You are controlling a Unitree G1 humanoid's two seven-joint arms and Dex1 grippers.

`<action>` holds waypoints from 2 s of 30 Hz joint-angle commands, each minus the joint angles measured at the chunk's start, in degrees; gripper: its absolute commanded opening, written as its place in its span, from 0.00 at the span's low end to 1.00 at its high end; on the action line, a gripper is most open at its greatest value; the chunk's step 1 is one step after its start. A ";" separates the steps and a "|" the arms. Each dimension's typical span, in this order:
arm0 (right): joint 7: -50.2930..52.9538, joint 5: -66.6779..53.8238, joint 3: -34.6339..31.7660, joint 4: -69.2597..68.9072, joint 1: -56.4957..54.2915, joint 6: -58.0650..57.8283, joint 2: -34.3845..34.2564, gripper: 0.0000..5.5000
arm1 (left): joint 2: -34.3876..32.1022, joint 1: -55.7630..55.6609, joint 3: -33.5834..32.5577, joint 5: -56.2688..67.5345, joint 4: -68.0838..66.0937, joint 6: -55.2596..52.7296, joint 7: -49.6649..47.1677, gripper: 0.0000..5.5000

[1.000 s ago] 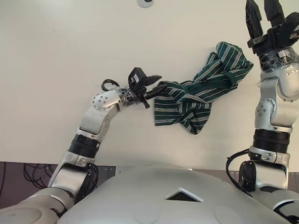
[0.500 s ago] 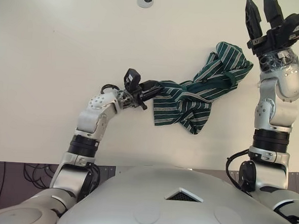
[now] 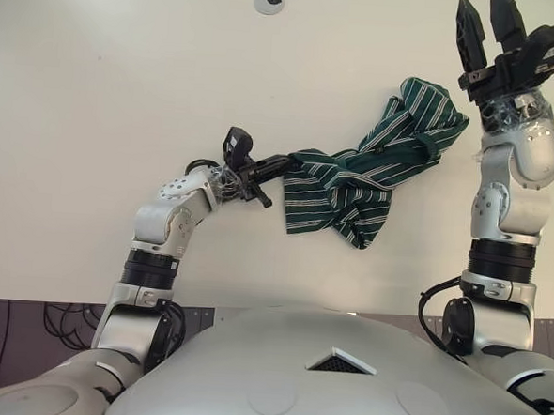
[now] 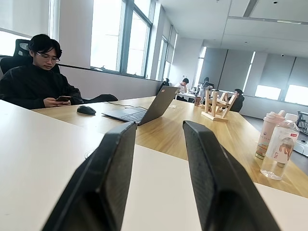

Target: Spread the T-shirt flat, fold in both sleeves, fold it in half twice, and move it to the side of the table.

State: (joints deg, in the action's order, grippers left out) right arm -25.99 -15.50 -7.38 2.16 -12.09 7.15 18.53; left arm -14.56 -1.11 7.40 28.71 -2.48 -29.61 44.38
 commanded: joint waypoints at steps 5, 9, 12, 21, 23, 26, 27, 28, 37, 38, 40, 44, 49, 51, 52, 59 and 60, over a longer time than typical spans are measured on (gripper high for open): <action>0.47 0.75 0.12 -0.47 -0.64 0.38 -0.25 0.33 | -5.20 -2.87 -4.79 -17.49 5.50 30.99 -6.47 0.01; 0.47 1.36 1.27 0.54 -2.11 1.31 -1.18 0.33 | -13.53 -7.65 -9.49 -31.53 6.88 46.13 -13.09 0.01; 0.90 2.00 2.28 2.13 -3.71 3.00 -2.11 0.33 | -20.37 -12.93 -12.11 -42.29 5.96 54.67 -18.60 0.01; -8.03 -2.21 6.66 2.36 -2.83 11.35 -4.08 0.33 | -27.72 -19.13 -14.03 -50.79 3.48 63.23 -26.22 0.01; -14.55 -4.48 9.33 -0.23 0.83 13.53 -3.28 0.33 | -26.92 -18.87 -14.39 -47.96 4.27 60.39 -25.45 0.01; -21.91 -3.86 13.90 -2.36 6.63 18.16 -2.03 0.33 | -25.01 -18.34 -14.52 -40.89 6.83 52.99 -22.66 0.01; -23.76 -3.29 15.44 -2.42 8.39 19.13 -1.75 0.33 | -24.47 -17.85 -14.56 -37.07 8.65 48.95 -20.89 0.01; -25.00 -2.81 16.58 -2.33 9.61 19.81 -1.68 0.33 | -24.17 -17.32 -14.74 -34.03 10.38 45.61 -19.53 0.01; -12.60 19.88 22.99 18.07 11.99 34.86 -5.86 0.33 | -24.32 -14.05 -17.07 -22.43 23.47 29.10 -15.31 0.01; -9.93 22.49 23.27 20.39 11.44 35.93 -6.63 0.33 | -24.33 -13.90 -17.37 -21.87 24.18 28.08 -15.23 0.01; -4.36 27.27 23.64 23.68 10.20 37.78 -7.79 0.33 | -24.30 -13.76 -17.86 -21.20 25.18 26.54 -15.14 0.01; 9.85 38.02 24.41 29.21 7.66 40.12 -8.98 0.33 | -24.30 -13.77 -18.58 -20.19 26.50 24.20 -15.08 0.01; 27.25 50.59 25.77 32.32 5.40 39.01 -7.80 0.33 | -24.34 -13.80 -19.03 -19.42 27.81 22.24 -14.68 0.01; 32.97 54.31 26.65 32.96 4.52 38.26 -7.35 0.33 | -24.33 -13.79 -19.13 -19.06 28.28 21.68 -14.58 0.01; 34.70 54.94 26.92 33.53 4.21 38.48 -7.28 0.33 | -24.31 -13.83 -19.14 -18.99 28.39 21.49 -14.54 0.01; 38.65 54.28 29.43 34.72 3.49 42.02 -6.41 0.11 | -24.20 -14.21 -19.11 -19.29 27.58 20.78 -14.52 0.00; 38.94 53.89 29.52 34.61 3.39 42.31 -6.18 0.08 | -24.16 -14.30 -19.01 -19.38 27.49 20.69 -14.57 0.00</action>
State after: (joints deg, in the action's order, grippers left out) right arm 12.12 38.83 21.48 34.47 -10.75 48.87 11.94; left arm -38.34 -15.18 -11.35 9.19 25.25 -8.42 29.35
